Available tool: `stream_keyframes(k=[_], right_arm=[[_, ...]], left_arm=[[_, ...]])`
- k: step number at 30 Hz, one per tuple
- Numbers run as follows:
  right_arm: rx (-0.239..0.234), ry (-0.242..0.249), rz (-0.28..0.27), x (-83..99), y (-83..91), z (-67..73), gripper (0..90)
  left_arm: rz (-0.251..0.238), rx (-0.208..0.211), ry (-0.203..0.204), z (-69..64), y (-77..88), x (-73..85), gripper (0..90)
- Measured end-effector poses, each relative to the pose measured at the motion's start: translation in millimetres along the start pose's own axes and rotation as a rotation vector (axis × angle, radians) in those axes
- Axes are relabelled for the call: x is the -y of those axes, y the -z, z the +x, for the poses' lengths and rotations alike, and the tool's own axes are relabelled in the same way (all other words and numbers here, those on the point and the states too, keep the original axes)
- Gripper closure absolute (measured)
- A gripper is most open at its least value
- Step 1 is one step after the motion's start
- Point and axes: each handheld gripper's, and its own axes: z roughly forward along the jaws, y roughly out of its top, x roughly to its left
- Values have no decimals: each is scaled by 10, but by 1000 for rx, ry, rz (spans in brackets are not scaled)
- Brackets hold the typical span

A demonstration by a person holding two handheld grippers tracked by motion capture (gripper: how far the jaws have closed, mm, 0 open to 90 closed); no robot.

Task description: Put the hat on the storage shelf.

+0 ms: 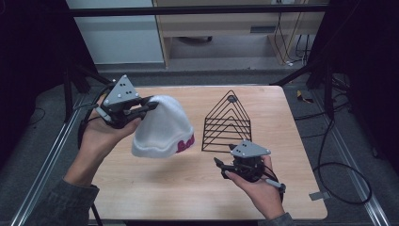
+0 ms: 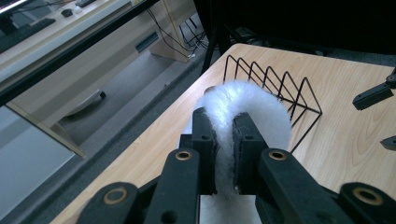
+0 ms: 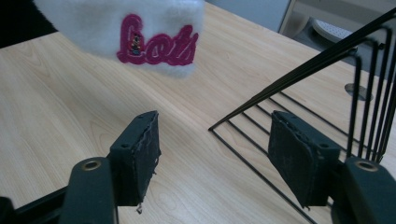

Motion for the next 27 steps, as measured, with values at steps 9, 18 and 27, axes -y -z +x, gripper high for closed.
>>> stream_keyframes(k=[9,18,27], right_arm=[[-17,7,-34,-153,73,-72,396],[-39,53,-40,-433,69,-75,440],[-77,40,-91,-768,38,-165,465]], left_arm=[[-33,20,-4,31,-10,-233,817],[-77,57,-43,-61,4,-480,817],[-88,80,-76,-121,-25,-614,817]])
